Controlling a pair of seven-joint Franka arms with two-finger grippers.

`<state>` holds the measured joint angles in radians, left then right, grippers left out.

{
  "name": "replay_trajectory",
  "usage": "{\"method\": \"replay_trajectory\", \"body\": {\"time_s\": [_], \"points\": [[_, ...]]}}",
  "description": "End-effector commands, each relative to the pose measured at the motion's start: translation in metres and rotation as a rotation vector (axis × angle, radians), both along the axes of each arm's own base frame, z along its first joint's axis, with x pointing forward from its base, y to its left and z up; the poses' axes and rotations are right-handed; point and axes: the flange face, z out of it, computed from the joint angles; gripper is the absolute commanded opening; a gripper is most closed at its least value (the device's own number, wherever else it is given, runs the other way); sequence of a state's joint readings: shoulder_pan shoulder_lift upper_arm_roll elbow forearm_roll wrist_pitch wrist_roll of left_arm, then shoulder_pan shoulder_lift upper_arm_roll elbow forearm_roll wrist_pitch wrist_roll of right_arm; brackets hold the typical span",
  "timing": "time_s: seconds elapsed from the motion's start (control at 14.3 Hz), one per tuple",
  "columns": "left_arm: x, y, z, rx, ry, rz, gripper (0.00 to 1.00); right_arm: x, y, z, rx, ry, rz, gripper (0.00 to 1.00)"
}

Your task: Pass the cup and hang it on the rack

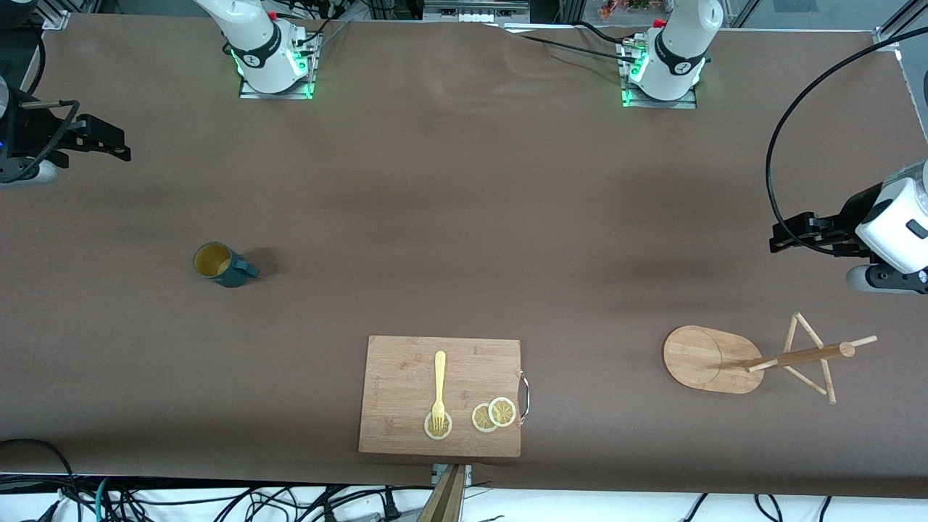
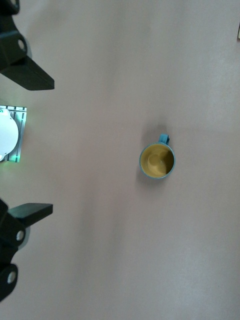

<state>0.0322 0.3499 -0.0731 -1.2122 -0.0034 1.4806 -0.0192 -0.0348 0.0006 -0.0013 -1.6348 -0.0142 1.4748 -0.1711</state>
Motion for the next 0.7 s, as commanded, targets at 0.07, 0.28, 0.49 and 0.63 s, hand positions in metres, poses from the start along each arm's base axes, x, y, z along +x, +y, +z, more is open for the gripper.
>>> {"method": "replay_trajectory", "body": {"time_s": [0.07,0.28,0.49,0.63], "points": [[0.004,0.0,0.005,0.006,-0.011,0.0,1.0,0.0,0.001,0.005,0.007,-0.02,-0.003,1.0],[0.004,0.0,0.005,0.006,-0.011,0.0,1.0,0.0,0.001,0.007,0.007,-0.026,-0.005,1.0],[0.004,0.0,0.005,0.006,-0.011,0.0,1.0,-0.001,0.004,0.01,0.004,-0.024,0.003,1.0],[0.004,0.0,0.005,0.006,-0.011,0.0,1.0,-0.002,0.015,0.014,-0.008,-0.029,0.007,1.0]]}}
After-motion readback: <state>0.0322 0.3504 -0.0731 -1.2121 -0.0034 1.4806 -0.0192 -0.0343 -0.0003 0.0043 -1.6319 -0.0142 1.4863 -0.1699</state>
